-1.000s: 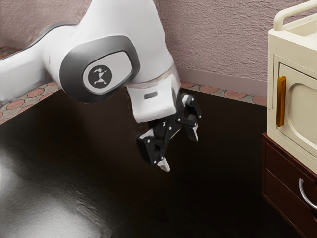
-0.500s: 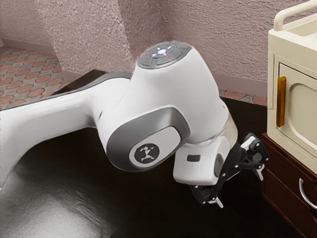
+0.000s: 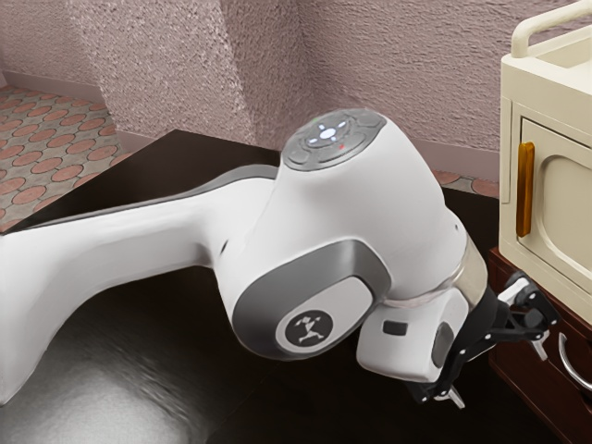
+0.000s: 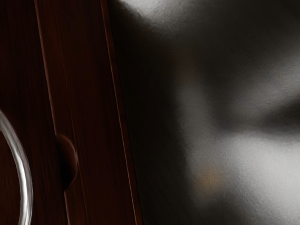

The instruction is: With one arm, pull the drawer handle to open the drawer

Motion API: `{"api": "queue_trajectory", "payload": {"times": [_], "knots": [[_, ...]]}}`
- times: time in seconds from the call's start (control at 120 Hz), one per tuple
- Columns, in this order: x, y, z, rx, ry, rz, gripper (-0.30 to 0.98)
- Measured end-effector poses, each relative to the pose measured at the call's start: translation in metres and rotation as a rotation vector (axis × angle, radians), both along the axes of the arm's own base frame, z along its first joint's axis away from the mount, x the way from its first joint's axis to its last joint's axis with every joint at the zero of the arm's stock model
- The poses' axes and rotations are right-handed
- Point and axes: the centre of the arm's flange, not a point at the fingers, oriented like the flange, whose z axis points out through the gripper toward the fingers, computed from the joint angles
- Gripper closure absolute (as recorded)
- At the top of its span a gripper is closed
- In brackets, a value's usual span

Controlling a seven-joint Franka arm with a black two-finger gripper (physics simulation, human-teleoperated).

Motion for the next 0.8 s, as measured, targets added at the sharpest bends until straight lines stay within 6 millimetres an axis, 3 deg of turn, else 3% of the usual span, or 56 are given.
{"api": "queue_trajectory", "payload": {"times": [0.517,0.8], "knots": [[0.019,0.001,-0.009,-0.053,-0.052,-0.003,0.06],[0.02,-0.015,-0.021,-0.06,-0.062,-0.027,0.11]]}}
